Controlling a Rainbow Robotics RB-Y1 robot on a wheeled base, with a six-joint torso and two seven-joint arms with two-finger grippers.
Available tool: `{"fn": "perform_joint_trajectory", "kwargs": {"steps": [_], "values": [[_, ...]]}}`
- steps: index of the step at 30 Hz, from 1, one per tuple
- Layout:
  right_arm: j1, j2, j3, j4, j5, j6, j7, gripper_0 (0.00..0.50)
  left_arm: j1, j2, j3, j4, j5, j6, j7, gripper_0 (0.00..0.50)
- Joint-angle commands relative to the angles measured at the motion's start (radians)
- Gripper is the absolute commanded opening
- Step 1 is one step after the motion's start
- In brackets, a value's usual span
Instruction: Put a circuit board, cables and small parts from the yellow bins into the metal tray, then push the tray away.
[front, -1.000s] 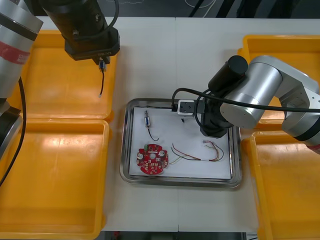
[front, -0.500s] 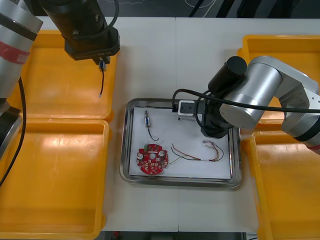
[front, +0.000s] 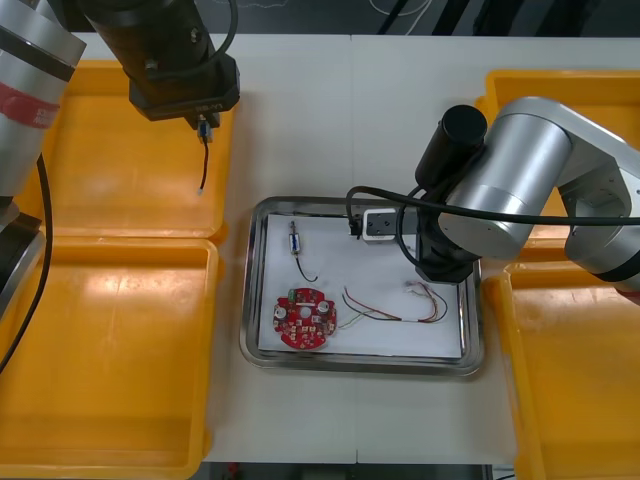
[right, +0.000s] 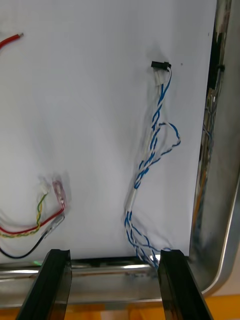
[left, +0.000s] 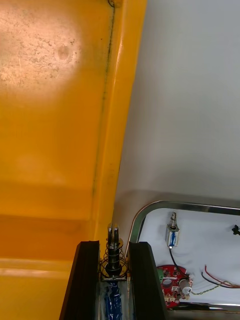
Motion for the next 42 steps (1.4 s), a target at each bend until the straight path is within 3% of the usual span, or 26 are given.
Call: {"fn": "perform_joint_trajectory", "kwargs": {"steps": [1,7,10,15,21,27,33,42], "values": [[-0.062,0.011,-0.076,-0.050,-0.033,0.098,-0.033,0.500,0.000,-0.006,0.026,-0.034,0.003,0.009,-0.046,0.000],[-0.092,0.025,-0.184,-0.057,-0.098,0.247,-0.035,0.500,0.009,-0.020,0.026,-0.041,-0.010,0.009,-0.031,0.000],[-0.105,0.024,-0.214,-0.068,-0.112,0.250,-0.039,0.500,0.031,-0.035,0.026,-0.070,-0.036,0.007,-0.022,0.000],[-0.144,-0.012,-0.245,-0.088,-0.130,0.250,-0.051,0.500,0.068,-0.074,0.025,-0.124,-0.068,0.009,0.001,0.000],[-0.138,-0.093,-0.329,-0.097,-0.207,0.250,-0.073,0.500,0.110,-0.139,0.025,-0.181,-0.114,0.013,0.032,0.000],[-0.078,-0.208,-0.455,-0.097,-0.305,0.250,-0.091,0.500,0.138,-0.239,0.019,-0.193,-0.203,0.021,0.054,0.000],[0.017,-0.285,-0.595,-0.096,-0.332,0.250,-0.105,0.500,0.160,-0.297,-0.046,-0.193,-0.246,0.015,0.075,0.000],[0.231,-0.309,-0.871,-0.086,-0.309,0.250,-0.216,0.500,0.212,-0.324,-0.205,-0.193,-0.271,-0.100,0.164,0.000]]}}
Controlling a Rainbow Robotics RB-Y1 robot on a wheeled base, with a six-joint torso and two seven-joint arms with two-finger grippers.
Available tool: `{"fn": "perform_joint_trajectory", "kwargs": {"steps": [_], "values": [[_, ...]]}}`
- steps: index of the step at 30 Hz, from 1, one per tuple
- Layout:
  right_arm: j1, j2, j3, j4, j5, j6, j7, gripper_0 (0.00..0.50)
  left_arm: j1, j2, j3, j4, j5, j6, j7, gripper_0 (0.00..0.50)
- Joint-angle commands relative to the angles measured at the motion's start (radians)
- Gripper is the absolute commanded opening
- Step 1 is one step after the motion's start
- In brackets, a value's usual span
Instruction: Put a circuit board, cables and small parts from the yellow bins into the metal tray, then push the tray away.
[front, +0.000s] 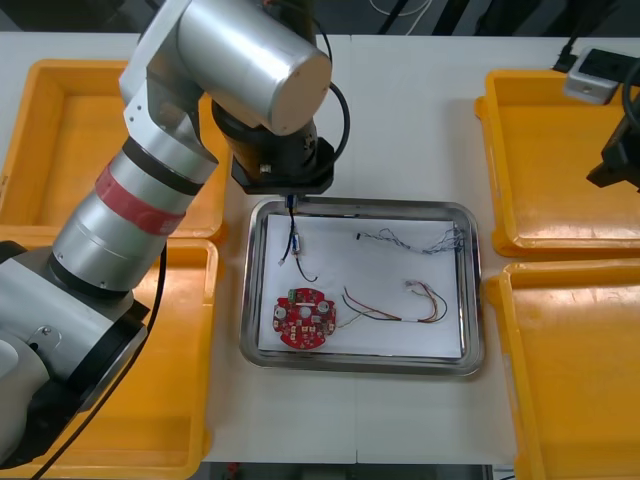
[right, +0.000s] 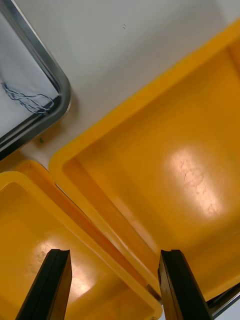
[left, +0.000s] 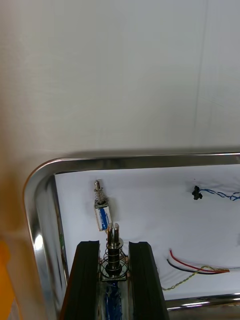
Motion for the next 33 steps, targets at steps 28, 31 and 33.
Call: {"fn": "perform_joint_trajectory", "kwargs": {"steps": [28,31,33], "values": [[0.549,0.058,-0.492,-0.119,0.047,0.003,-0.354,0.500,0.091,-0.026,-0.292,0.097,-0.049,-0.328,0.221,0.000],[0.549,0.110,-0.487,-0.160,0.093,0.003,-0.358,0.500,0.094,-0.024,-0.294,0.097,-0.051,-0.329,0.221,0.000],[0.549,0.136,-0.487,-0.176,0.108,0.003,-0.362,0.500,0.097,-0.023,-0.294,0.097,-0.051,-0.328,0.223,0.079]]}}
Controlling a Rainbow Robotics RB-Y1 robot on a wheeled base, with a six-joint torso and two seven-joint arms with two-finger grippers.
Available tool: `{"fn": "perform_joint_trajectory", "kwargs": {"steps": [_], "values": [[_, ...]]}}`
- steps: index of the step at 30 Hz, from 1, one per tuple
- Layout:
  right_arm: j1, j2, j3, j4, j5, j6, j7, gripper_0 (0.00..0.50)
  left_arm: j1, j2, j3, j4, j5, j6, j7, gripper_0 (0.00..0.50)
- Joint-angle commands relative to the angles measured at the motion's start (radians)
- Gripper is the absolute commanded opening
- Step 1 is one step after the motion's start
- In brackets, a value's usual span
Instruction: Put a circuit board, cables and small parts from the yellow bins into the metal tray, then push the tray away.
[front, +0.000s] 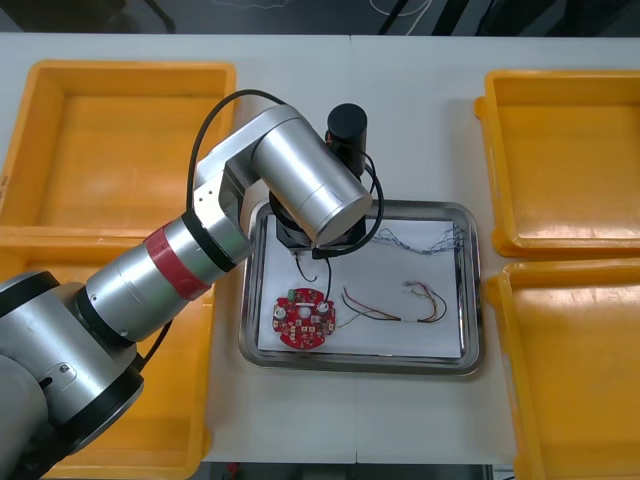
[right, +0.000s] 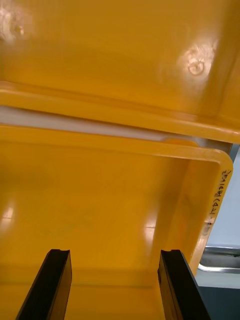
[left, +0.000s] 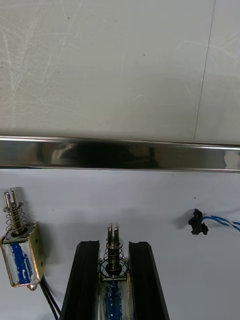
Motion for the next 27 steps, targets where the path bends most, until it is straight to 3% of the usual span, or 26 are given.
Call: {"fn": "perform_joint_trajectory", "kwargs": {"steps": [1,2,4,17,27], "values": [[0.007,0.083,-0.029,-0.070,0.050,0.003,-0.016,0.500,0.018,-0.021,-0.018,-0.011,-0.015,-0.012,-0.026,0.247],[0.007,0.091,-0.029,-0.075,0.054,0.003,-0.016,0.500,0.018,-0.021,-0.018,-0.011,-0.015,-0.010,-0.025,0.296],[0.007,0.109,-0.028,-0.085,0.074,0.003,-0.019,0.500,0.018,-0.018,-0.021,-0.011,-0.020,-0.012,-0.025,0.500],[0.054,0.146,-0.022,-0.085,0.100,-0.036,-0.033,0.500,0.017,-0.008,-0.016,-0.023,-0.021,-0.010,-0.020,0.500],[0.054,0.146,-0.022,-0.085,0.100,-0.039,-0.041,0.500,0.015,0.055,0.099,-0.195,0.043,0.154,-0.025,0.500]]}}
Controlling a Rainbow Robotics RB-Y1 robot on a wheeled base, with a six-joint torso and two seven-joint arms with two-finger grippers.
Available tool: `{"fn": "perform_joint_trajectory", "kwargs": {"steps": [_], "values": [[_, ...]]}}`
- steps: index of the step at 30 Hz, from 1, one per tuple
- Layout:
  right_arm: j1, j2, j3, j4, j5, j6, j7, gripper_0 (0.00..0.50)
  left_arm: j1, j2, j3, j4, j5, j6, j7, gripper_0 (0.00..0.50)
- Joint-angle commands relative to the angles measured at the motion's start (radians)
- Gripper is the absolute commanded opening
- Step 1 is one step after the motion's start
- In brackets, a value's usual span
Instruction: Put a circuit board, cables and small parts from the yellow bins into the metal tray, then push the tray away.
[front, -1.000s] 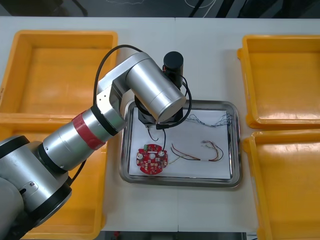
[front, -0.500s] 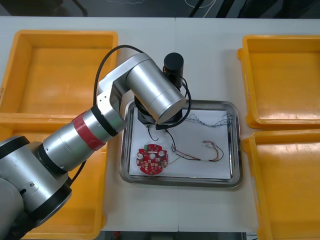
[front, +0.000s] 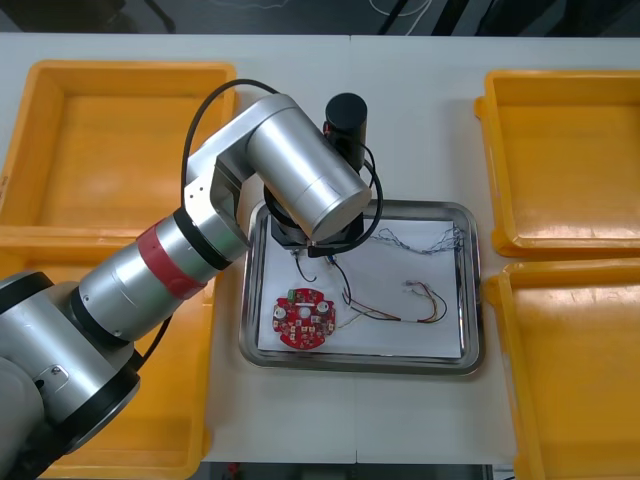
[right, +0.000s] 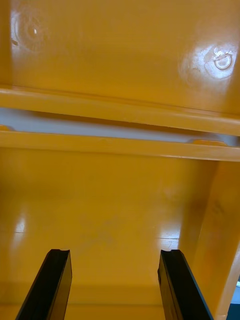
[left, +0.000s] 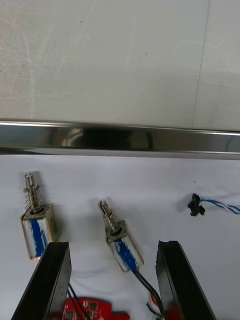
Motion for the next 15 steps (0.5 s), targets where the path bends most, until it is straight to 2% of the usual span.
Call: {"fn": "perform_joint_trajectory", "kwargs": {"steps": [1,9,15], "values": [[0.016,0.009,-0.022,-0.028,0.009,-0.013,-0.038,0.500,0.010,0.057,0.099,-0.136,0.053,0.093,-0.029,0.500],[0.003,-0.019,-0.008,-0.030,-0.014,-0.011,-0.033,0.500,0.007,0.158,0.228,-0.253,0.165,0.213,-0.055,0.500],[-0.001,-0.077,-0.002,-0.030,-0.100,-0.013,-0.044,0.500,0.005,0.258,0.300,-0.315,0.276,0.284,-0.085,0.500]]}}
